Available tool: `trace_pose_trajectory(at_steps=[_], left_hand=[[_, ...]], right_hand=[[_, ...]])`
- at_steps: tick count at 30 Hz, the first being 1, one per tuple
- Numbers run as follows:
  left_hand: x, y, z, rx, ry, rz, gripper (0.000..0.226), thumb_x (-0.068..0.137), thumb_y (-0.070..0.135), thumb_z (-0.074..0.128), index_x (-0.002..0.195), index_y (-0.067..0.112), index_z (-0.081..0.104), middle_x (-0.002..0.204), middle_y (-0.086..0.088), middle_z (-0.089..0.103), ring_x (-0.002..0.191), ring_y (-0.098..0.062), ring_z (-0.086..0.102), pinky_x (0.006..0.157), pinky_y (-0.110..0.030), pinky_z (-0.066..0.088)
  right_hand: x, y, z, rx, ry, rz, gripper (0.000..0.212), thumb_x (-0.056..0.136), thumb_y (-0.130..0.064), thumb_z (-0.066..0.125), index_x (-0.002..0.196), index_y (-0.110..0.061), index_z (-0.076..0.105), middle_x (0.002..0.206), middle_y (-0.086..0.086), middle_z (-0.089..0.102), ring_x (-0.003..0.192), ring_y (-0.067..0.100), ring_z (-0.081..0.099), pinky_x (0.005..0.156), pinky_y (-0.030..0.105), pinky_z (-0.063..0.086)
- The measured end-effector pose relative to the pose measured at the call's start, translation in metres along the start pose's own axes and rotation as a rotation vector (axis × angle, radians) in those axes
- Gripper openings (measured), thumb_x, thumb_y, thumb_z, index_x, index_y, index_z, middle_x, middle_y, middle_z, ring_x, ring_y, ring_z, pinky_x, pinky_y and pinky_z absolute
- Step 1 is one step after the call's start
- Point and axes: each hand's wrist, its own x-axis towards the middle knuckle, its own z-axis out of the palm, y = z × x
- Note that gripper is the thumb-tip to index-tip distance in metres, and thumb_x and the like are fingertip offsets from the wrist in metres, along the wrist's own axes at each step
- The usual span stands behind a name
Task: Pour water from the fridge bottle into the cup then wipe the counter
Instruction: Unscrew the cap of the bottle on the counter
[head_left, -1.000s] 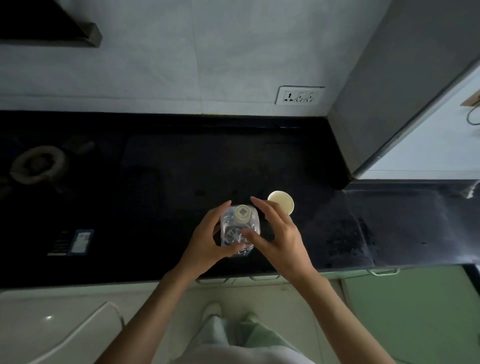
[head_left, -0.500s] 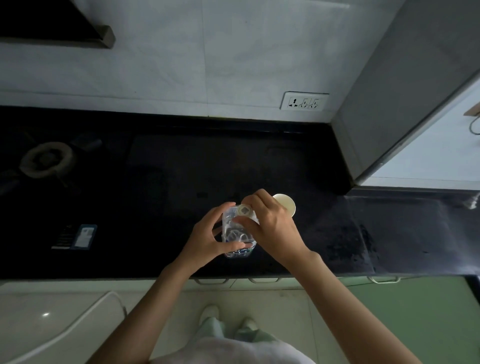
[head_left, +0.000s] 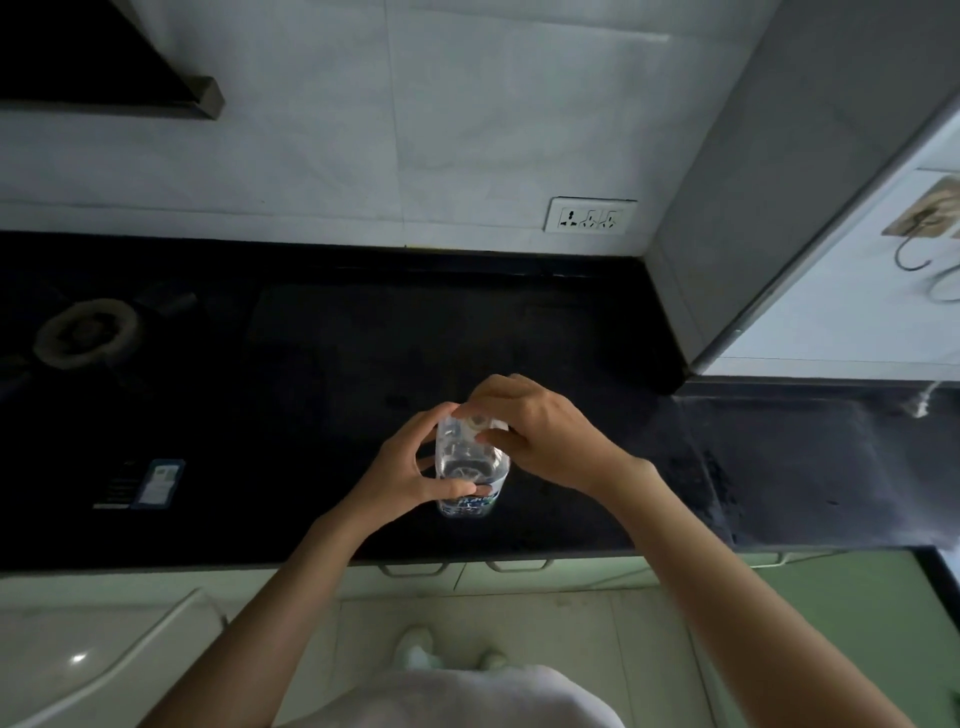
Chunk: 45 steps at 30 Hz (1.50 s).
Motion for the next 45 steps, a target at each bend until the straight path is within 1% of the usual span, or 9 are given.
trace_pose_trajectory(at_steps=[3,7,11,16,20,26,34,41,45], left_hand=[[-0.002,0.002,0.001,0.007,0.001,0.017,0.080,0.061,0.036,0.084,0.128,0.053,0.044,0.128,0.033,0.045,0.124,0.000,0.048,0.104,-0.042,0.047],[-0.001,0.000,0.002,0.002,0.010,0.022,0.080,0.062,0.035,0.084,0.127,0.055,0.043,0.131,0.031,0.045,0.125,-0.002,0.048,0.105,-0.042,0.046],[0.000,-0.002,0.002,0.005,0.014,0.017,0.084,0.062,0.036,0.085,0.129,0.059,0.040,0.130,0.036,0.043,0.126,0.001,0.046,0.105,-0.039,0.045],[0.000,-0.007,0.005,-0.003,0.022,0.035,0.081,0.067,0.026,0.085,0.128,0.056,0.042,0.126,0.036,0.044,0.121,0.007,0.047,0.100,-0.028,0.047],[-0.002,-0.004,0.003,0.008,0.028,0.034,0.084,0.064,0.031,0.085,0.119,0.071,0.037,0.124,0.041,0.043,0.119,0.010,0.048,0.092,-0.015,0.045],[-0.001,-0.008,0.005,-0.021,0.034,0.053,0.082,0.068,0.020,0.086,0.131,0.050,0.042,0.131,0.025,0.046,0.122,0.002,0.049,0.092,-0.021,0.049],[-0.001,-0.007,0.005,0.003,0.041,0.044,0.085,0.070,0.019,0.085,0.121,0.067,0.037,0.125,0.037,0.043,0.119,0.009,0.048,0.090,-0.015,0.047],[-0.003,-0.008,0.008,-0.024,0.041,0.049,0.081,0.066,0.027,0.084,0.133,0.049,0.042,0.132,0.023,0.046,0.123,0.000,0.049,0.101,-0.035,0.048],[-0.004,-0.006,0.007,-0.006,0.042,0.043,0.081,0.064,0.035,0.084,0.128,0.058,0.040,0.129,0.029,0.046,0.121,0.001,0.050,0.102,-0.034,0.047]], right_hand=[[0.001,-0.006,0.008,0.028,0.100,0.225,0.044,0.074,-0.043,0.078,0.107,-0.017,0.065,0.100,-0.004,0.059,0.080,0.008,0.054,0.063,0.024,0.049],[0.002,-0.011,0.017,-0.016,0.159,0.205,0.029,0.076,-0.032,0.079,0.094,-0.012,0.068,0.088,-0.001,0.060,0.074,0.011,0.054,0.057,0.007,0.027],[0.000,-0.007,0.009,-0.014,0.067,0.098,0.032,0.080,-0.013,0.075,0.110,-0.016,0.068,0.102,-0.002,0.061,0.092,0.011,0.055,0.067,-0.001,0.033],[-0.003,-0.021,0.022,0.001,0.191,0.267,0.039,0.074,-0.033,0.080,0.103,-0.010,0.066,0.098,0.003,0.061,0.086,0.017,0.058,0.065,0.024,0.046],[0.001,-0.024,0.027,-0.008,0.206,0.211,0.030,0.071,-0.014,0.082,0.096,-0.008,0.067,0.090,0.005,0.060,0.081,0.022,0.057,0.064,0.027,0.048],[-0.004,-0.017,0.018,0.067,0.138,0.220,0.037,0.075,-0.025,0.080,0.109,-0.016,0.067,0.105,-0.003,0.063,0.095,0.011,0.054,0.075,0.005,0.032],[0.001,-0.019,0.015,0.034,0.140,0.239,0.030,0.074,-0.016,0.080,0.102,-0.016,0.071,0.095,-0.003,0.066,0.088,0.014,0.057,0.069,0.009,0.037],[0.003,-0.024,0.014,0.099,0.202,0.399,0.037,0.069,-0.032,0.084,0.098,-0.014,0.069,0.095,-0.002,0.062,0.079,0.013,0.060,0.065,0.024,0.051],[0.003,-0.024,0.013,0.067,0.171,0.303,0.025,0.075,-0.020,0.080,0.097,-0.012,0.071,0.094,-0.001,0.063,0.081,0.012,0.058,0.063,0.015,0.037]])
